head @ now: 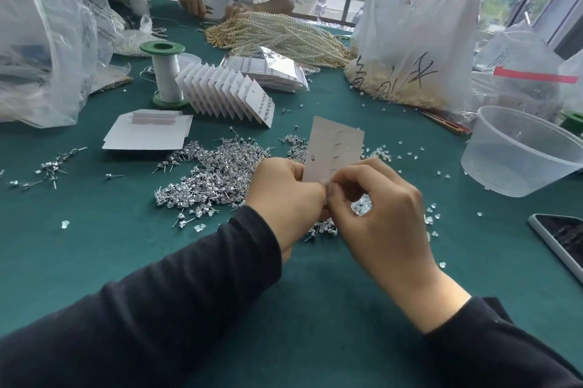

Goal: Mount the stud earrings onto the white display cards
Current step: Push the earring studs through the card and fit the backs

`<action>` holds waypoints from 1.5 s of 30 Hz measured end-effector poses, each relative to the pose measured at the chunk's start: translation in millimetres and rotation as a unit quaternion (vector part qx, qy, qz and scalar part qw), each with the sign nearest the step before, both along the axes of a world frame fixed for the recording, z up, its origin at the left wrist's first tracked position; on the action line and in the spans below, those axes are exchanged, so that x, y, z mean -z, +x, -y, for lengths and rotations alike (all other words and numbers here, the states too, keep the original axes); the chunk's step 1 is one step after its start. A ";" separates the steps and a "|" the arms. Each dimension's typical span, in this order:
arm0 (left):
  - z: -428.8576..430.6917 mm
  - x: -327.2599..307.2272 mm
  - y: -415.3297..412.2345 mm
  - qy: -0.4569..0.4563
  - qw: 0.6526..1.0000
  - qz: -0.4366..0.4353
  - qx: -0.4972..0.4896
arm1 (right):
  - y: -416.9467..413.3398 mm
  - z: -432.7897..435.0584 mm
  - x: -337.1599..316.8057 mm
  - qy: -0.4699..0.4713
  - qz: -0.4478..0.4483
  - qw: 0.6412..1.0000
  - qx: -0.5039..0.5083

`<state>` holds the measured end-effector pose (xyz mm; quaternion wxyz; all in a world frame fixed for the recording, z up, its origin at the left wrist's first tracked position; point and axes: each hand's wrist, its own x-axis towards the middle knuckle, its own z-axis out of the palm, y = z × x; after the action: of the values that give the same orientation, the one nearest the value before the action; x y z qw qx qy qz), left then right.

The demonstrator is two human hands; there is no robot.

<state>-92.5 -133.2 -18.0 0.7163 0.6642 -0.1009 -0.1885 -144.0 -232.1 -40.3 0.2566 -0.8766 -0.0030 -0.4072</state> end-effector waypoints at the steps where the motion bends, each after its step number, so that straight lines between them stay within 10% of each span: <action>1: 0.0 0.4 0.0 0.002 1.000 0.005 0.003 | 0.1 -0.1 0.2 -0.002 0.000 1.000 0.000; 11: -19.4 -27.9 23.2 0.064 0.984 0.050 0.157 | -2.3 11.7 -9.1 0.084 0.073 0.994 0.014; 14: -29.9 -23.0 37.2 0.353 0.866 0.330 0.130 | -3.7 15.6 -11.6 0.123 0.074 0.989 0.022; 17: -31.3 -12.5 39.3 0.494 0.762 0.380 0.176 | -6.2 17.9 -11.3 0.173 0.040 0.984 0.010; 28: -28.2 -13.2 43.3 0.404 0.824 0.389 0.083 | -8.4 20.2 -18.1 0.320 -0.011 0.946 -0.043; 36: -25.1 -17.7 35.0 0.320 0.850 0.415 0.058 | -7.9 22.5 -24.7 0.657 -0.075 0.726 -0.192; 45: -16.2 -18.9 15.1 0.038 0.895 0.442 0.046 | -9.5 15.7 -24.8 0.697 -0.152 0.643 -0.277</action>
<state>-77.3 -116.9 1.0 0.5626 0.7008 -0.4297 0.0879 -153.5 -247.8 -15.6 0.8896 -0.4460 0.0780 -0.0595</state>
